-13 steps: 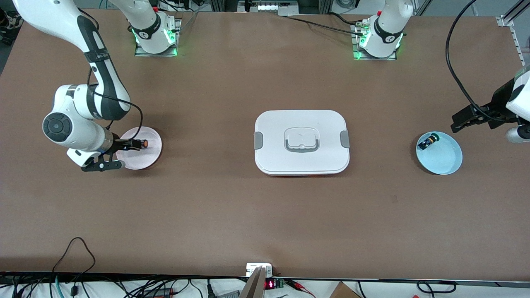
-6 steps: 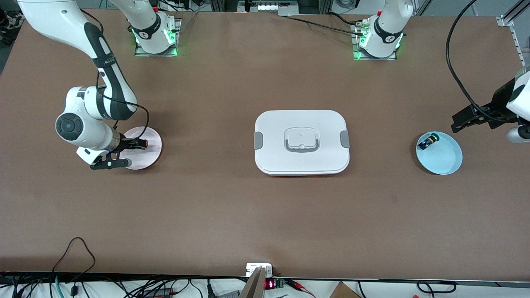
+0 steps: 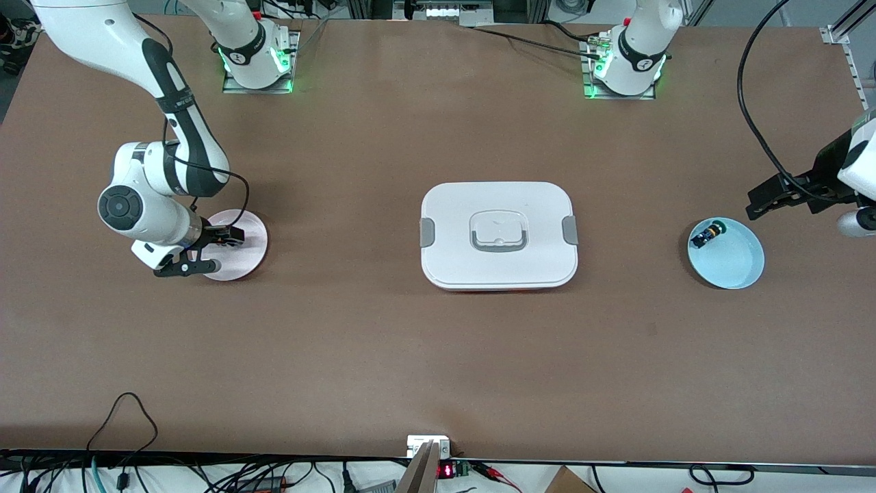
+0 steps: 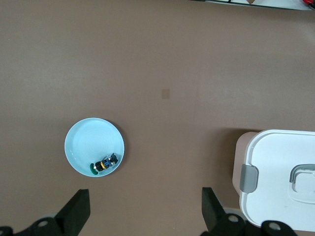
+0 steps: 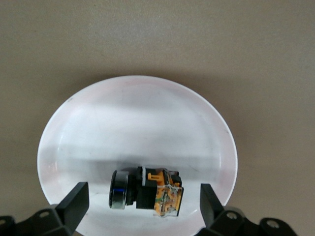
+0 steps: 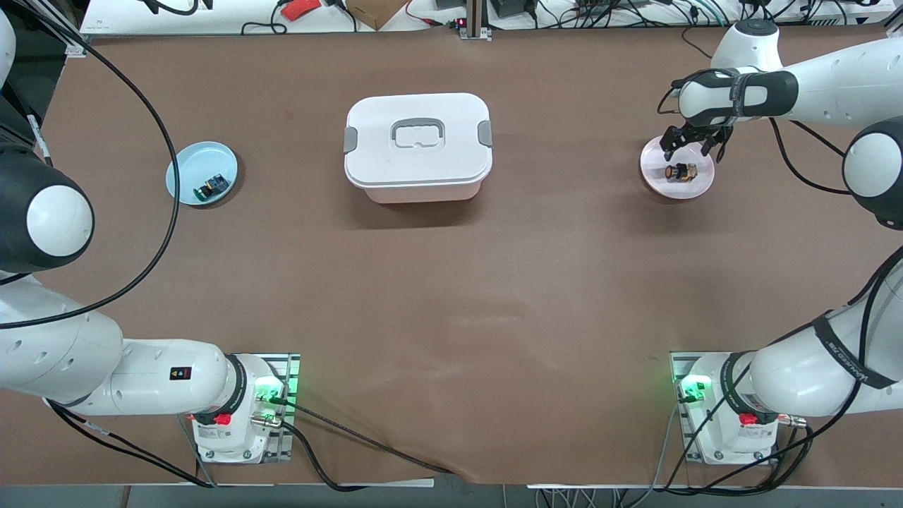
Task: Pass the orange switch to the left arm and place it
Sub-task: 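Close the right gripper on the orange switch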
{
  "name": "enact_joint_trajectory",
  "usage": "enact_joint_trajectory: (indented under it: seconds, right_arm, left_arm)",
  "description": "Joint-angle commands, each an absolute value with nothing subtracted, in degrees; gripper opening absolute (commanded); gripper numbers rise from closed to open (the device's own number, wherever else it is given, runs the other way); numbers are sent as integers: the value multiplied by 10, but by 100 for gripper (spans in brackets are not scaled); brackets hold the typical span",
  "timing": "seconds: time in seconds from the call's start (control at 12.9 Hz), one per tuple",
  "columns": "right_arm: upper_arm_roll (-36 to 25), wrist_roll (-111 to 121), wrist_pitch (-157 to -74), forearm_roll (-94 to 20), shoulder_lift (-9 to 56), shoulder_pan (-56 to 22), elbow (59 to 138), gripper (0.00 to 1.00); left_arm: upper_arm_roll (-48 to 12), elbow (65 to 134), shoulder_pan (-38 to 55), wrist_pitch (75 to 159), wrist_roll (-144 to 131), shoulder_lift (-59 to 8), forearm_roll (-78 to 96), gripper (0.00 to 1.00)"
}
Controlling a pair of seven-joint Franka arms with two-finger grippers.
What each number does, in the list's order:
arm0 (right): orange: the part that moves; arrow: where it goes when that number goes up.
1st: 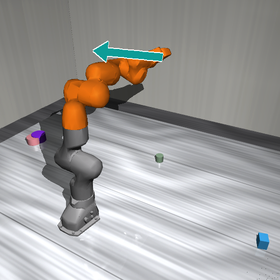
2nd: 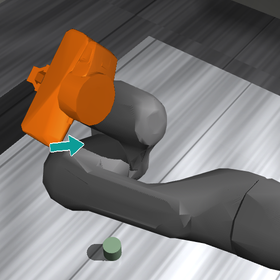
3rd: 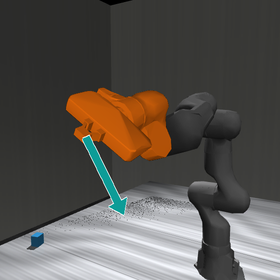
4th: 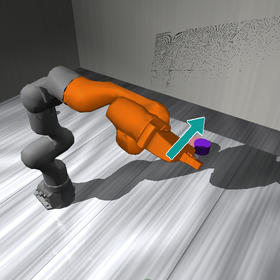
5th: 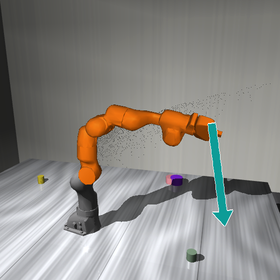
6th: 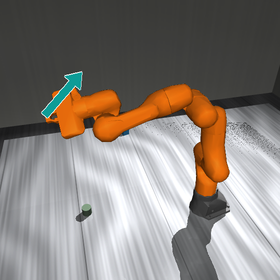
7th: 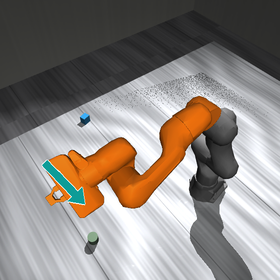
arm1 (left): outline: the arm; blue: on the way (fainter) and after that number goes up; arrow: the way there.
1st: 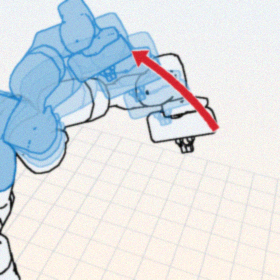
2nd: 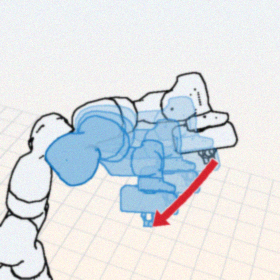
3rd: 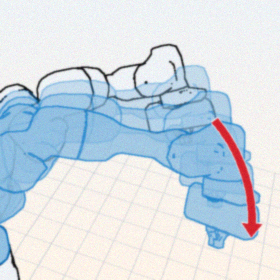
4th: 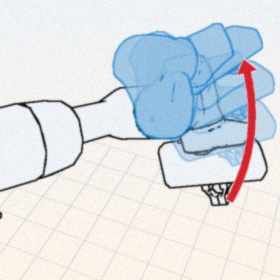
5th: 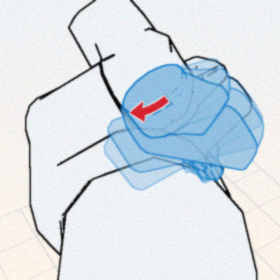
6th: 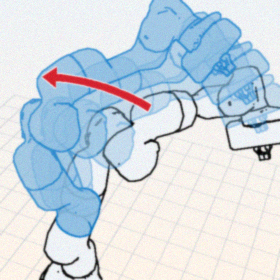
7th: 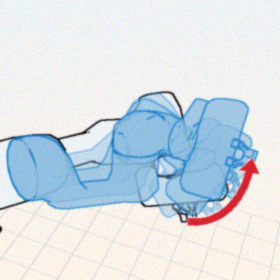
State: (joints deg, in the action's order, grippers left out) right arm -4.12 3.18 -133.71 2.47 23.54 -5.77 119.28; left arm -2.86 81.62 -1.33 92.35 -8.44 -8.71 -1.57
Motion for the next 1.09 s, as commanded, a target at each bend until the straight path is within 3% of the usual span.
enact_joint_trajectory:
  seconds: [0.0, 1.01]
  right_arm:
    - [-40, 43, -1352, 22, 236, -52, 1205, 100]
    - [-39, 49, -1383, 3, 248, -53, 1233, 100]
  left_arm:
    - [-29, 801, -15, 925, -74, -98, -37, 100]
    - [-32, 801, -11, 925, -74, -98, -37, 100]
